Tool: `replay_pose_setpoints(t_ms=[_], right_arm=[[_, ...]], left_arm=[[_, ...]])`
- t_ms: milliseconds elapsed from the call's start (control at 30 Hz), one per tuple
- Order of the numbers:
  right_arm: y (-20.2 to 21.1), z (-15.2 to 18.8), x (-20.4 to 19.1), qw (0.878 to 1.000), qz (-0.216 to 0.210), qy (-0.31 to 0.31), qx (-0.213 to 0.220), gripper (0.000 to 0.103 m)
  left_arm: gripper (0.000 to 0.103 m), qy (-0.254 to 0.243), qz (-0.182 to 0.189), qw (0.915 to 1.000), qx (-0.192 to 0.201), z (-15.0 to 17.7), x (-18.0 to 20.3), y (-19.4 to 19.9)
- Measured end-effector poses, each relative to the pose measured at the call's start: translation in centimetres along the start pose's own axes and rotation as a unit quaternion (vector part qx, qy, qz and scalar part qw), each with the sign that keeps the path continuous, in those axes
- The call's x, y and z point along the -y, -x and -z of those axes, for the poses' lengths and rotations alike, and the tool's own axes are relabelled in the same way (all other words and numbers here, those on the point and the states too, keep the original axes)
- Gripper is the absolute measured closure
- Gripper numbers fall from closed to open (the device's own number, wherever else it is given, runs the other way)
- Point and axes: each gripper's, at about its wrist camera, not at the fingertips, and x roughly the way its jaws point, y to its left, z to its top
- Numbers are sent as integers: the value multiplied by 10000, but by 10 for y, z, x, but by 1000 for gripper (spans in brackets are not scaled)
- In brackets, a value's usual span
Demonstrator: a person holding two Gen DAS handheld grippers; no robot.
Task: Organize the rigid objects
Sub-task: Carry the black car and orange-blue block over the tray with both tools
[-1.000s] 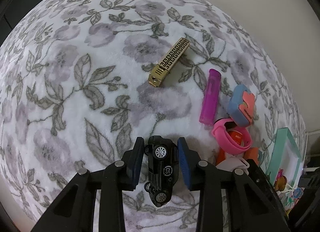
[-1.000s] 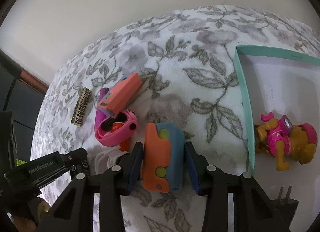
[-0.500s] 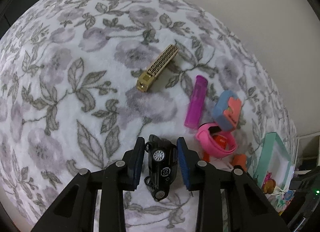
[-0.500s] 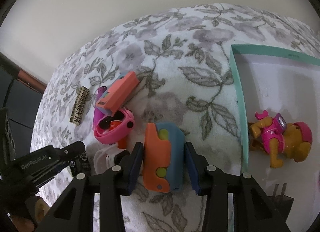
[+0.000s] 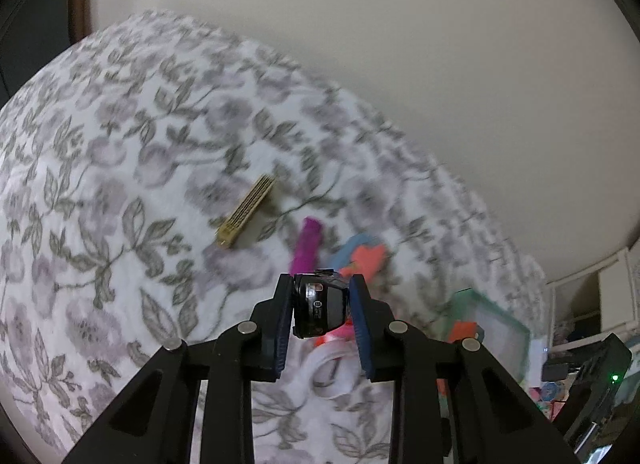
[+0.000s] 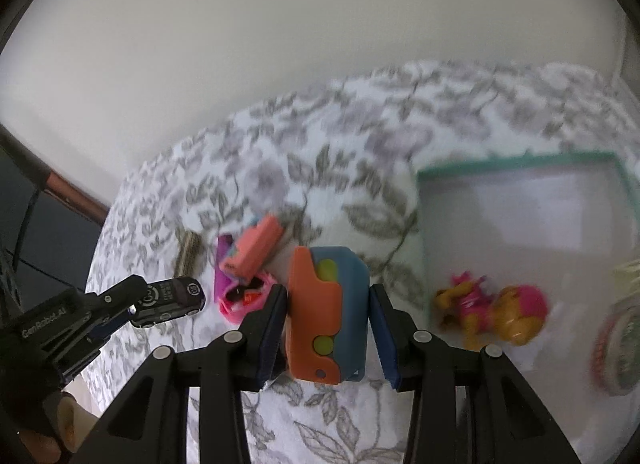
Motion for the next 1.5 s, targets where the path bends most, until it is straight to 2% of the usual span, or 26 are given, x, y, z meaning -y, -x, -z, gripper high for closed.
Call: replay_pose_setpoints(t_ms=[167,300,533,867,1000,1233,1333,1433,1500], right_arm=[[36,-14,3,9984,285,71,477,59],[64,-20,13,9960,480,100,751,59],[98,-27,43,9896,977,-34,1053,59],[128,-28,93,9810,1401,-401,1284,59],[132,-27,106,9784,1499,-536,1319,59],[120,-27,119,9788,1576,-599,1160,59],[108,-24,126,9801,1565,-641,1037,59],[95,-21,136,9815,1518,-756,886,59],[85,-19,142,9820,1526,-815,763,59]], left_arm=[[74,-173,249,9992,251,-3,17,22],[74,-499,411,9972,384,1,44,35],[74,-1205,658,9902,240,26,103,29],[74,-1790,950,9792,-41,63,164,7],[74,-2168,899,9720,-103,79,186,-8],[74,-2491,951,9634,-286,103,204,-39],[74,-2436,1004,9639,-379,106,204,-53],[74,-2421,858,9656,-409,111,201,-66],[73,-2366,947,9661,-403,112,198,-70]])
